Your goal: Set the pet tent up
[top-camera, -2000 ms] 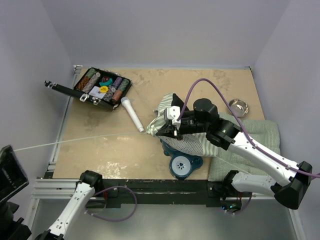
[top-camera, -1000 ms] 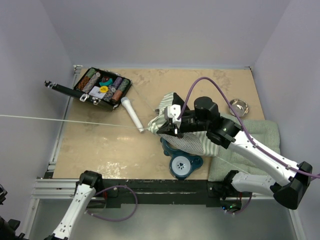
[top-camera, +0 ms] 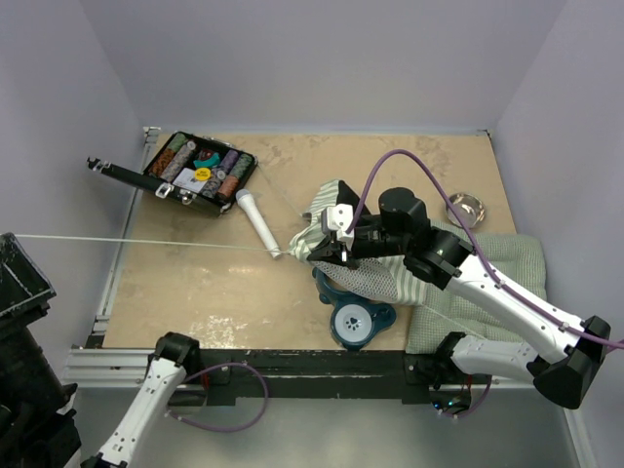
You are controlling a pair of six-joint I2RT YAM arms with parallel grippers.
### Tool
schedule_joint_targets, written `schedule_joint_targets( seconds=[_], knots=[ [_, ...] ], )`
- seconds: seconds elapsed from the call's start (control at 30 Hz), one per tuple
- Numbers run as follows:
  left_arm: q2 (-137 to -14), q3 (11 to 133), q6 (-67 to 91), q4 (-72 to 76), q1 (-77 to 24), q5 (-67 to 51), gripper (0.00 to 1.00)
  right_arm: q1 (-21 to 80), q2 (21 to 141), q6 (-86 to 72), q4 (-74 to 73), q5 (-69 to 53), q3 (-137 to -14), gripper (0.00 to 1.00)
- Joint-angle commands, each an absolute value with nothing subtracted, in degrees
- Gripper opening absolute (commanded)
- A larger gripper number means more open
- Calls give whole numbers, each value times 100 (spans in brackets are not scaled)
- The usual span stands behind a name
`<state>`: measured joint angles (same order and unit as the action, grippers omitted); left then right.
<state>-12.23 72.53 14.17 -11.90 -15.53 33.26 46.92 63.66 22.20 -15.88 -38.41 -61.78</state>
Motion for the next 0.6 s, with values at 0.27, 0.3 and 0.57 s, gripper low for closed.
schedule_joint_targets(
  seconds=[0.27,0.3,0.57],
  knots=[
    [-1801,7883,792,-255,-2074,3076,63,4693,6267,2338,-1450,-3823,-6354,0],
    [-1845,7901,765,-246,-2092,3120,63,4693,6267,2338,-1450,-3823,-6354,0],
    [-1960,7796,545,-97,-2241,3576,62,4693,6258,2329,-1459,-3815,-6390,0]
  ],
)
